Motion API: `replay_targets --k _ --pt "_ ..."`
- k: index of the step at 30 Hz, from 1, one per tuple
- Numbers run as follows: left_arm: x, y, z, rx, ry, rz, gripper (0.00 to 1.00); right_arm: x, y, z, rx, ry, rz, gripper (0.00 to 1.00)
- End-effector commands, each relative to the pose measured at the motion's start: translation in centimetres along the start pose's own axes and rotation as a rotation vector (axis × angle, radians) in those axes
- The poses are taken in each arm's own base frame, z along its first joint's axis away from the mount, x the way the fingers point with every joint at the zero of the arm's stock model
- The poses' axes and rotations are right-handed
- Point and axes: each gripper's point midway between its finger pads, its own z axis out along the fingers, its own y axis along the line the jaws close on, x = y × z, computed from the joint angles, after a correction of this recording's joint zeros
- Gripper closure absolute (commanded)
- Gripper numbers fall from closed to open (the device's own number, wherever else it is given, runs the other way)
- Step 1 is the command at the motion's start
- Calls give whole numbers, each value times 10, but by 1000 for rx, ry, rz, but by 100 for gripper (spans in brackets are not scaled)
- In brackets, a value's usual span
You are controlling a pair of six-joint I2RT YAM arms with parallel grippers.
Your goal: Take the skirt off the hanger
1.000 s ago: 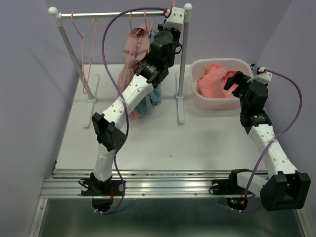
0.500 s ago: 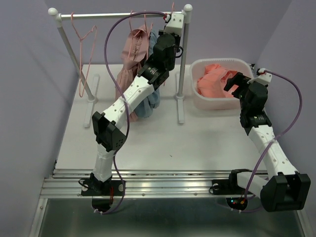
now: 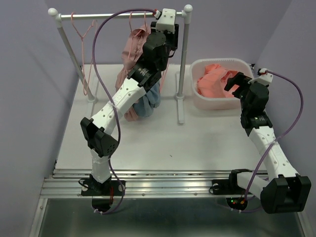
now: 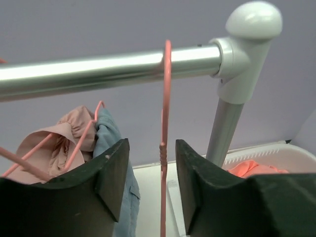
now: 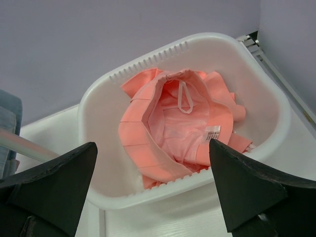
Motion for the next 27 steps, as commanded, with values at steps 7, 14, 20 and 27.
replay_targets --k 7,14,20,27 --pt "-69 -2 -49 62 -96 -51 14 -15 11 -10 -46 -37 23 0" --pt "-72 -7 -85 116 -38 -75 1 -13 11 -18 -53 -12 27 0" --pt "-52 19 -105 36 30 -73 1 -11 8 -26 -46 -3 24 0" --pt "-36 47 -107 1 79 -109 1 -9 13 -28 -78 12 24 0"
